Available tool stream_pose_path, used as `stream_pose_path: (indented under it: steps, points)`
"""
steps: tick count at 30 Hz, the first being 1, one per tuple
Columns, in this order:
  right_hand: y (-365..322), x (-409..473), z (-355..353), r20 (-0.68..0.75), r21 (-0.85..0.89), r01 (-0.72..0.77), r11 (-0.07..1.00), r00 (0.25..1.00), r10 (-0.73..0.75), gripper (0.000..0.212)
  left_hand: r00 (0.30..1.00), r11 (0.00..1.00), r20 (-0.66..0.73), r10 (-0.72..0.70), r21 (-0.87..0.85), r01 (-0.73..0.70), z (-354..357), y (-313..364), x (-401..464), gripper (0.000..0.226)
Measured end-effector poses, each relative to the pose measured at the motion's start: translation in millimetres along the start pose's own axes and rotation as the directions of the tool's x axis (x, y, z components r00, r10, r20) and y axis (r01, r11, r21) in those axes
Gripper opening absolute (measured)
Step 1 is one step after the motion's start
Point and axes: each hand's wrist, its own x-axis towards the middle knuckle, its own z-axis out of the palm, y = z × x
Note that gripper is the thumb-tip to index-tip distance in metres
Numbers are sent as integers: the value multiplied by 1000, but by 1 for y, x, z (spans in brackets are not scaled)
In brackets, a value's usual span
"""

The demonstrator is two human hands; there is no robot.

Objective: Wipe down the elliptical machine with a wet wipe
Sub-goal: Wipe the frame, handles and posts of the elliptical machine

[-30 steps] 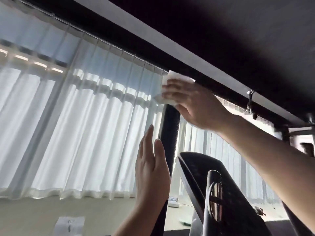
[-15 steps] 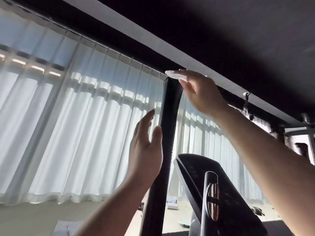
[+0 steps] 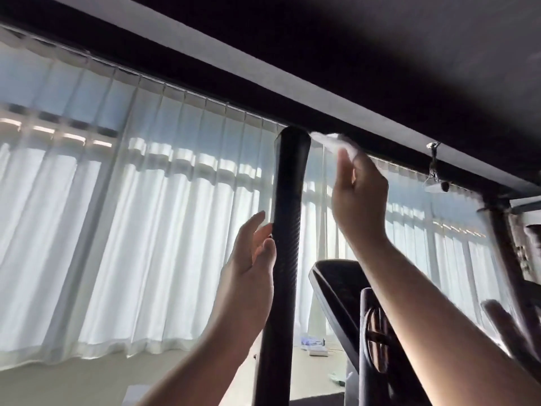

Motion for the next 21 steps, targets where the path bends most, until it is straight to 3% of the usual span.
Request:
stream_pose_path:
  steps: [2,6,10,13,18,21]
  points:
    - [7,31,15,-35,-28,16,999,999,-17,33,1000,1000,26,-11,-6,11,-4,-1,0,34]
    - [11,28,39,224,99,-40,994,974,17,34,997,997,79,-22,-78,28,-12,2,1,35]
    - [6,-34,33,165,203,1,979,986,-35,40,995,990,95,-10,-140,24,-15,1,1,56]
    - [0,-88,21,222,298,-54,953,975,-14,38,994,987,110,1,-162,17,-15,-1,-1,59]
    - [-9,-156,-22,384,306,-116,945,923,-11,37,997,995,79,-20,-92,27,-12,3,-10,51]
    - [-8,-143,-29,304,343,-70,937,952,-40,32,999,999,28,-35,16,34,-9,1,-29,55]
